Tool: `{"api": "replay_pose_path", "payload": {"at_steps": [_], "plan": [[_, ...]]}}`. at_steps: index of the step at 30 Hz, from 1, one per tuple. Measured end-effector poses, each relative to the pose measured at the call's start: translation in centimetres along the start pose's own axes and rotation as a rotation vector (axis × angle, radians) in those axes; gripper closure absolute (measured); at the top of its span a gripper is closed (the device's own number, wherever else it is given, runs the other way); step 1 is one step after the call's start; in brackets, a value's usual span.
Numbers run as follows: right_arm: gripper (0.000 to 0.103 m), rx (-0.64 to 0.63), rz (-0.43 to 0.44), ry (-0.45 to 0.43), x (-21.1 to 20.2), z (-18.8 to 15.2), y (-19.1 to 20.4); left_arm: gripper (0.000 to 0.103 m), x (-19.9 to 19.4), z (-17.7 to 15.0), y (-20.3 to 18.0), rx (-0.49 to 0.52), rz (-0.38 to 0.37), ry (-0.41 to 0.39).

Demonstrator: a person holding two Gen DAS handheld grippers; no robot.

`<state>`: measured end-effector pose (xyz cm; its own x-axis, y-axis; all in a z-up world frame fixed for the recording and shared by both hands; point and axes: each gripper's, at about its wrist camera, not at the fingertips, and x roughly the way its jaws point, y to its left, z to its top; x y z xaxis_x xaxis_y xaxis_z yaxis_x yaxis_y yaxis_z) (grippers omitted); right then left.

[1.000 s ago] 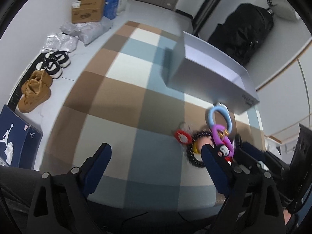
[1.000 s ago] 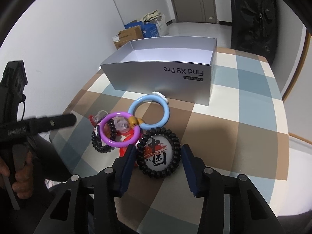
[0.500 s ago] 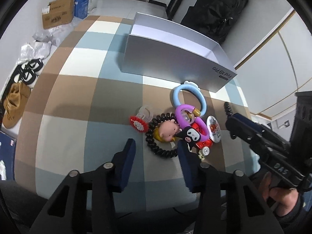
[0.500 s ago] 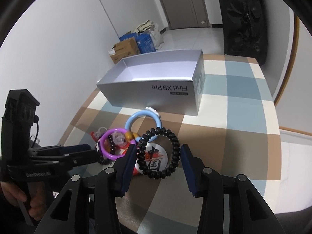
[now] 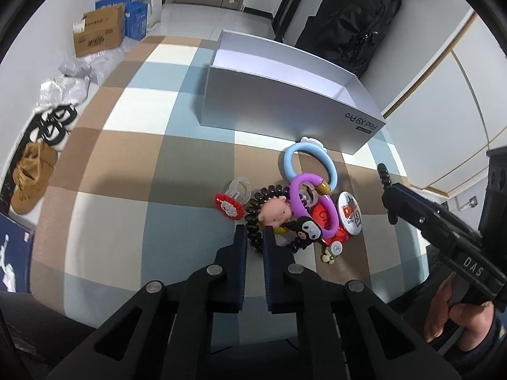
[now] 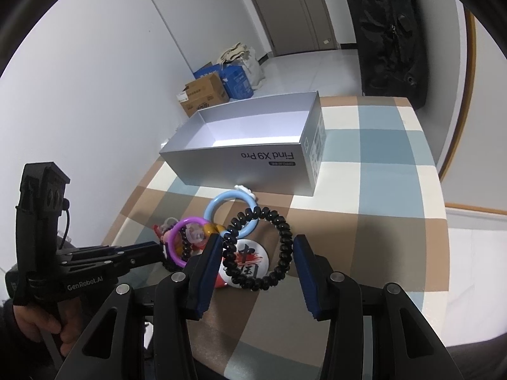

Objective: Organize jewelry
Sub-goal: 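Grasp the second black beaded bracelet with the left gripper while the right holds its bracelet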

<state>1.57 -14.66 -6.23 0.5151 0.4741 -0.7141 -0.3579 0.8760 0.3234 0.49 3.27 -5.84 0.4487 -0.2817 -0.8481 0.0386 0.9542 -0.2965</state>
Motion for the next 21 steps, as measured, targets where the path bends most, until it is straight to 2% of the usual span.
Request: {"api": "replay_pose_path", "payload": {"at_steps": [11, 16, 18, 19, 21], "plan": [[0.058, 0.011, 0.004, -0.039, -0.8, 0.2, 0.1, 0.103, -2.5, 0.0, -1.4, 0.063, 0.032, -0.102], [0.058, 0.013, 0.010, -0.065, -1.1, 0.5, 0.4, 0.103, -2.9, 0.7, -1.1, 0.054, 0.006, -0.127], [0.058, 0.011, 0.012, -0.072, -1.1, 0.7, 0.6, 0.103, -2.7, 0.8, -0.9, 0.047, 0.019, -0.109], [0.058, 0.010, 0.013, -0.072, -1.1, 0.7, 0.7, 0.103, -2.6, 0.7, -0.5, 0.035, -0.005, -0.092], [0.058, 0.009, 0.012, -0.064, -0.8, 0.7, 0.8, 0.103, -1.6, 0.5, 0.2, -0.005, -0.041, -0.011]]}}
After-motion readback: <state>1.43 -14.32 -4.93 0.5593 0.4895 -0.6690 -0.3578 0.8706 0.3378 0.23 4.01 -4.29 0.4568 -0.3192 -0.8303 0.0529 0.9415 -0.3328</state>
